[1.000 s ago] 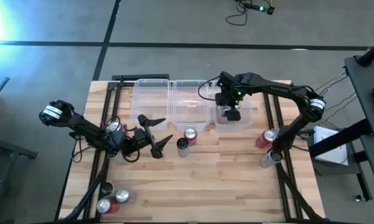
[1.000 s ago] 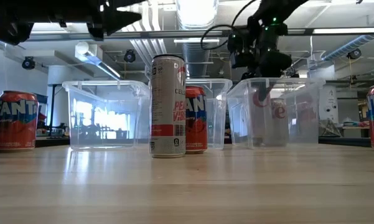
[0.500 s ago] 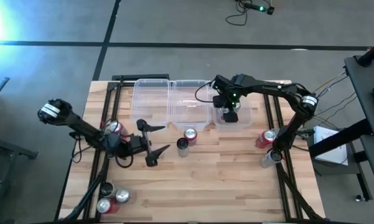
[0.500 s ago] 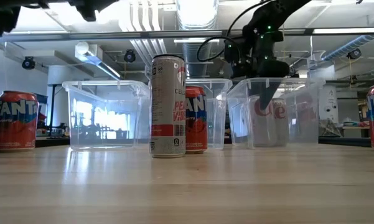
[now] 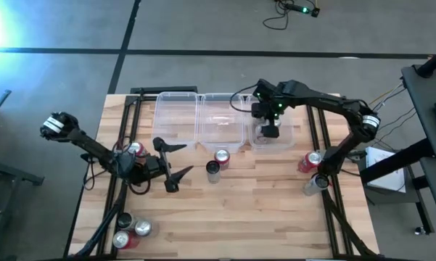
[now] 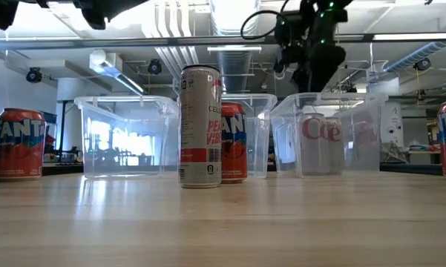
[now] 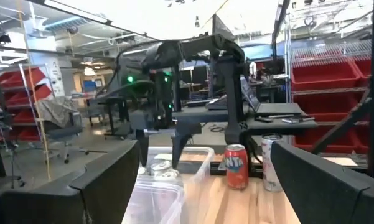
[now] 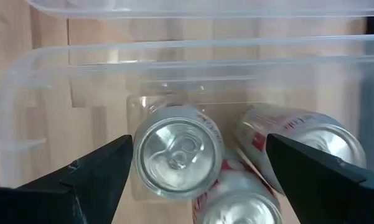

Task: Sort soda cans
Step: Put the top red silver soda can into the right transparent bin, then put the red silver soda can into the right transparent bin

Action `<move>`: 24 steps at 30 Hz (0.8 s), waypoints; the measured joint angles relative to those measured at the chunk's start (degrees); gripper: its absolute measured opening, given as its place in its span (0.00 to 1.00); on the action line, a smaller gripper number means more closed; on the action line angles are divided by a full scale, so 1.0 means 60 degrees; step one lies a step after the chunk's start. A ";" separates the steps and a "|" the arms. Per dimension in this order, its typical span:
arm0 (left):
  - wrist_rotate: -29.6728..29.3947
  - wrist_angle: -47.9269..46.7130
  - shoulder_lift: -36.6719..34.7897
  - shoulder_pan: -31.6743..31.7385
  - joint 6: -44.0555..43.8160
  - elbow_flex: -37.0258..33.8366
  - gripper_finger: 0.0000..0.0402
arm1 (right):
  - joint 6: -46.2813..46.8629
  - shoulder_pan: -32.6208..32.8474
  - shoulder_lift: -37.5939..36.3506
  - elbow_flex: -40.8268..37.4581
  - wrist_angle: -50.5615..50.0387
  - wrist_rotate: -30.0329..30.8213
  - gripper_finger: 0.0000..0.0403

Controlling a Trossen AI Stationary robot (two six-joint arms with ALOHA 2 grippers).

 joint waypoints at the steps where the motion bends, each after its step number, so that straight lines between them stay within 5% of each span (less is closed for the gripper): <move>1: -0.0002 -0.0119 -0.0051 -0.0004 -0.0077 0.0000 0.86 | 0.0001 0.0002 -0.0090 0.0017 -0.0100 0.0150 0.90; 8: -0.0061 -0.0763 -0.0383 -0.0351 0.0115 0.0000 0.86 | 0.1395 0.0655 -0.0622 0.1101 -0.1309 0.0970 0.90; 12: -0.1475 -0.2125 -0.0949 -0.0811 -0.0299 0.0346 0.86 | 0.2180 0.1668 -0.1073 0.1457 -0.0922 0.0907 0.90; 15: -0.2522 -0.5322 -0.1583 -0.1327 -0.1744 0.1092 0.86 | 0.2467 0.2534 -0.1347 0.1457 -0.0219 0.0904 0.90; 18: -0.2492 -0.9939 -0.2047 -0.1694 -0.5133 0.2379 0.86 | 0.2671 0.3379 -0.1460 0.1433 0.0388 0.0907 0.90; 21: -0.0956 -1.4861 -0.1983 -0.1789 -0.9302 0.3928 0.86 | 0.2932 0.4091 -0.1463 0.1407 0.0947 0.0905 0.90; 24: 0.1244 -1.7829 -0.1375 -0.1800 -1.1987 0.4957 0.86 | 0.3065 0.4686 -0.1340 0.1402 0.1377 0.0911 0.90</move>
